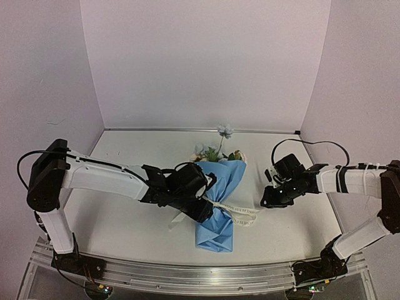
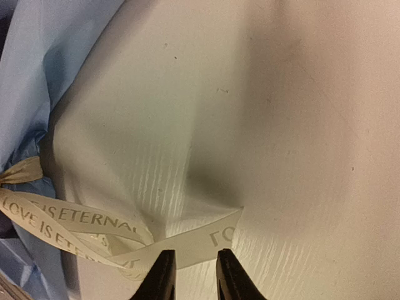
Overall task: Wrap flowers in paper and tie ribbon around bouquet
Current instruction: Tie the half-tied ribbon around the folded bouquet.
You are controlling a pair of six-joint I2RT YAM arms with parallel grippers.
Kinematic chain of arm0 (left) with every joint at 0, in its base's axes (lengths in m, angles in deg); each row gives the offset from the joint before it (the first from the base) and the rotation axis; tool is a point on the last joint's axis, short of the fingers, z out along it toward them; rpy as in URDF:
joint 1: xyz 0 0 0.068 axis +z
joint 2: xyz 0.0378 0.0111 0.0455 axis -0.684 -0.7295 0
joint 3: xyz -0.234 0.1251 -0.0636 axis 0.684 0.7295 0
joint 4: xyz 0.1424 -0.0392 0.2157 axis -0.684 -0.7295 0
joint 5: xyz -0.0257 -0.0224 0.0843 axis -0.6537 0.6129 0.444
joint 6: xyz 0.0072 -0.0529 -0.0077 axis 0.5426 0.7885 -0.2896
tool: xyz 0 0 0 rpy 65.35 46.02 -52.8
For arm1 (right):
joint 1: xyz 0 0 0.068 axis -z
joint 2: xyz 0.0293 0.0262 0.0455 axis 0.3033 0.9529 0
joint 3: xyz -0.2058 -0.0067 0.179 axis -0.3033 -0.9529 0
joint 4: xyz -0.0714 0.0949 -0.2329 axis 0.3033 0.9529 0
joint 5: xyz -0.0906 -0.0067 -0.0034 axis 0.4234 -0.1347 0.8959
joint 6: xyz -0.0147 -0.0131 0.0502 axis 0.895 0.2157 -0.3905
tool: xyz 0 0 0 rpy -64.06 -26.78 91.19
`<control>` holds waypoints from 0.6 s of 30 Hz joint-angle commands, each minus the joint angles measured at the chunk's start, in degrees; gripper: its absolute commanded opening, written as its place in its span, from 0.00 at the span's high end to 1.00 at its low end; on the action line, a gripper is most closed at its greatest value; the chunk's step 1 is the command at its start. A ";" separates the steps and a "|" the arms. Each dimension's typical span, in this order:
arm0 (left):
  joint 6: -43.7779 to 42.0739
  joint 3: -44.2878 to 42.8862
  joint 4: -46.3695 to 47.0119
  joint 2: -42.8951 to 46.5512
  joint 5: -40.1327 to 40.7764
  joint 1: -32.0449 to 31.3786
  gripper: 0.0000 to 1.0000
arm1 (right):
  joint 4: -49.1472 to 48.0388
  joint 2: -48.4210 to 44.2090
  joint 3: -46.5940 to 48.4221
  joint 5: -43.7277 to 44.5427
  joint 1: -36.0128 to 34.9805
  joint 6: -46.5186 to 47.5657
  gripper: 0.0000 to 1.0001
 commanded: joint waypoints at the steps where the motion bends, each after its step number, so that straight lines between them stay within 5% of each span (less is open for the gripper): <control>1: 2.58 1.15 2.25 8.97 3.57 1.42 0.33 | 8.49 -3.75 3.76 -1.23 0.16 -0.47 0.62; 6: 7.52 6.85 2.27 13.96 4.99 7.66 0.34 | 13.08 -5.27 5.06 -3.71 -0.38 -3.69 0.56; 18: 6.92 14.20 12.58 9.69 -11.50 16.77 0.35 | 11.53 -1.26 3.38 2.12 -9.19 -11.63 0.56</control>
